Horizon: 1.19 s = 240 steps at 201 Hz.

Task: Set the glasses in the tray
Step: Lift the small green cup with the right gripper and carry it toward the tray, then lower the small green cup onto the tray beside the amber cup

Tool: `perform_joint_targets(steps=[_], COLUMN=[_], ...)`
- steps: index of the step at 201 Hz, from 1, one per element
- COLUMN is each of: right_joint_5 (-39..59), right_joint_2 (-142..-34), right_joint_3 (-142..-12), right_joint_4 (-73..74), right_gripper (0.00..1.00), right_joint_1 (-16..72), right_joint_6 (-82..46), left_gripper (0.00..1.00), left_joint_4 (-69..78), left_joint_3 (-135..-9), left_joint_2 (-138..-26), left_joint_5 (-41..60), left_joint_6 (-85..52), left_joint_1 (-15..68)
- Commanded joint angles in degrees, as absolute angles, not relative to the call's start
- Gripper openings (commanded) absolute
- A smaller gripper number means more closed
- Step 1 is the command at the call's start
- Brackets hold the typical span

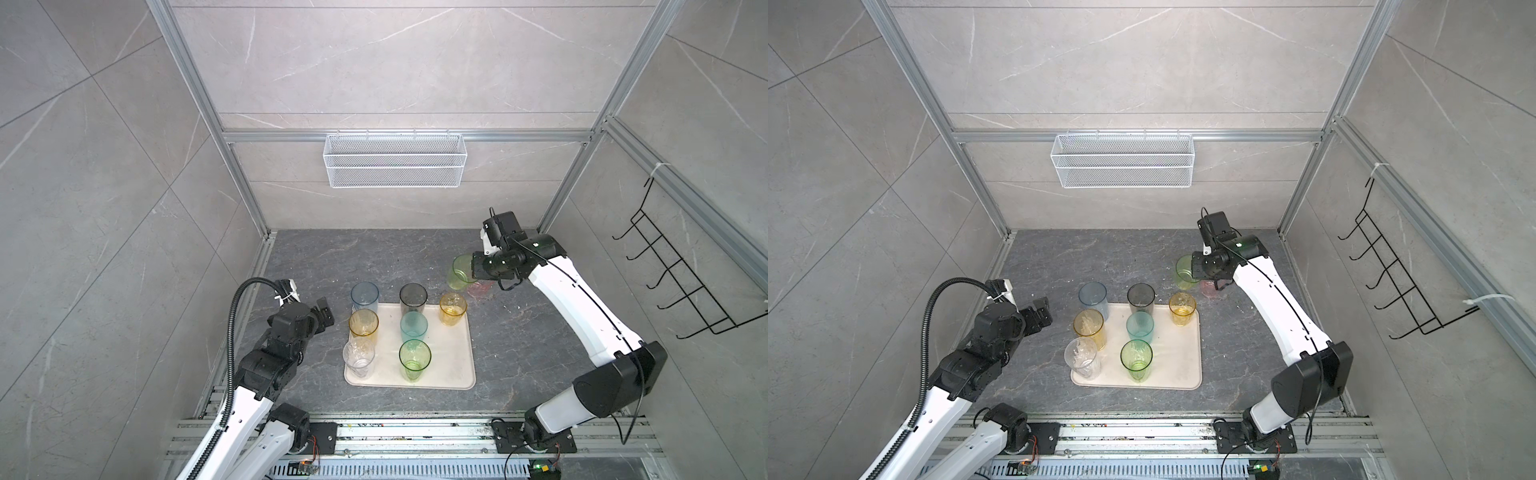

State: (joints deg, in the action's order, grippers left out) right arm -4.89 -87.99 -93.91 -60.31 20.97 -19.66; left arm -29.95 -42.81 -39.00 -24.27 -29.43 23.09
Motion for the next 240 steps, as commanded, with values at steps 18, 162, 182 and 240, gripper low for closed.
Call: perform_joint_targets(steps=[18,162,182,240], right_joint_5=[-5.08,-9.51,-8.83,-6.58], right_joint_2=[-82.62,-73.28,-72.35,-72.99], right_joint_3=[-90.98,-78.66,-74.32,-64.64], right_joint_4=[-64.41,-66.82,-63.98,-55.38], right_gripper=[0.0,0.0,0.0,0.0], right_joint_1=[23.06,36.57,37.0,37.0], right_joint_6=[-18.9,-24.01,-25.49,-28.06], left_gripper=[1.0,1.0,1.0,1.0], left_joint_4=[-28.26,-28.3,-28.29,-28.62], left_joint_3=[-42.63,-42.63,-42.72,-42.71], left_joint_2=[-38.87,-39.65,-39.81,-39.82], left_joint_5=[-23.29,-22.68,-22.59,-22.47], left_joint_6=[-30.67,-30.84,-30.81,-30.82], left_joint_1=[22.76,22.76,22.76,22.76])
